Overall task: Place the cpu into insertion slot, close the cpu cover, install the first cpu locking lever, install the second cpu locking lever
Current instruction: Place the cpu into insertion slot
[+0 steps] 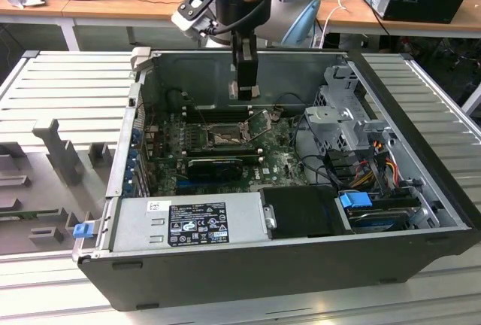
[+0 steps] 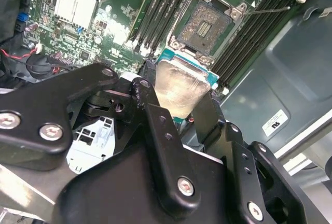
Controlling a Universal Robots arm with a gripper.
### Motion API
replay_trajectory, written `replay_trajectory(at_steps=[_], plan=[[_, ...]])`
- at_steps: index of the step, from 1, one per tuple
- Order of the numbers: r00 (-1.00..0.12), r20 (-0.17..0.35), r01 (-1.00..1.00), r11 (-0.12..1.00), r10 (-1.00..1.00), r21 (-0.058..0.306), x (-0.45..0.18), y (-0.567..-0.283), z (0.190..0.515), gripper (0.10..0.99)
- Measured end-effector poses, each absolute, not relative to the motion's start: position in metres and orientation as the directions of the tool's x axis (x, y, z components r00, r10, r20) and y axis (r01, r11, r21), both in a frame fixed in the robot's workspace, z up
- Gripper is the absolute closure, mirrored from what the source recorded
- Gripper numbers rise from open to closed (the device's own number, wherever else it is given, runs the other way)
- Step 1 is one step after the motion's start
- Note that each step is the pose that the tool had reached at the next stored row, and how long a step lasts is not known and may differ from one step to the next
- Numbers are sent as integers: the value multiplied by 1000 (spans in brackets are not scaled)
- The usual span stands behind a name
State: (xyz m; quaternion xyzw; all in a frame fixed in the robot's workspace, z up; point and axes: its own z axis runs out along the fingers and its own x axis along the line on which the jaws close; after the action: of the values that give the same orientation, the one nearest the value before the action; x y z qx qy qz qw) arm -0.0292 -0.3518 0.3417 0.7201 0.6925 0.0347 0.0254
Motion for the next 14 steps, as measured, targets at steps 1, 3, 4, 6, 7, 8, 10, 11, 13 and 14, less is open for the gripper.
replay_trajectory(at_steps=[1, 3, 4, 6, 7, 8, 10, 11, 13, 14], plan=[[38, 15, 996, -40, 999, 85, -29, -352, 340, 557], [38, 15, 996, -40, 999, 85, -29, -352, 338, 557], [38, 15, 996, -40, 999, 85, -29, -352, 338, 557], [38, 15, 996, -40, 999, 85, -29, -352, 337, 557], [39, 15, 996, -40, 999, 84, -29, -352, 336, 557], [38, 15, 996, -40, 999, 84, -29, -352, 336, 557], [38, 15, 996, -40, 999, 84, -29, -352, 336, 557], [38, 15, 996, -40, 999, 84, -29, -352, 336, 557], [38, 15, 996, -40, 999, 85, -29, -352, 335, 557], [38, 15, 996, -40, 999, 84, -29, -352, 334, 557]])
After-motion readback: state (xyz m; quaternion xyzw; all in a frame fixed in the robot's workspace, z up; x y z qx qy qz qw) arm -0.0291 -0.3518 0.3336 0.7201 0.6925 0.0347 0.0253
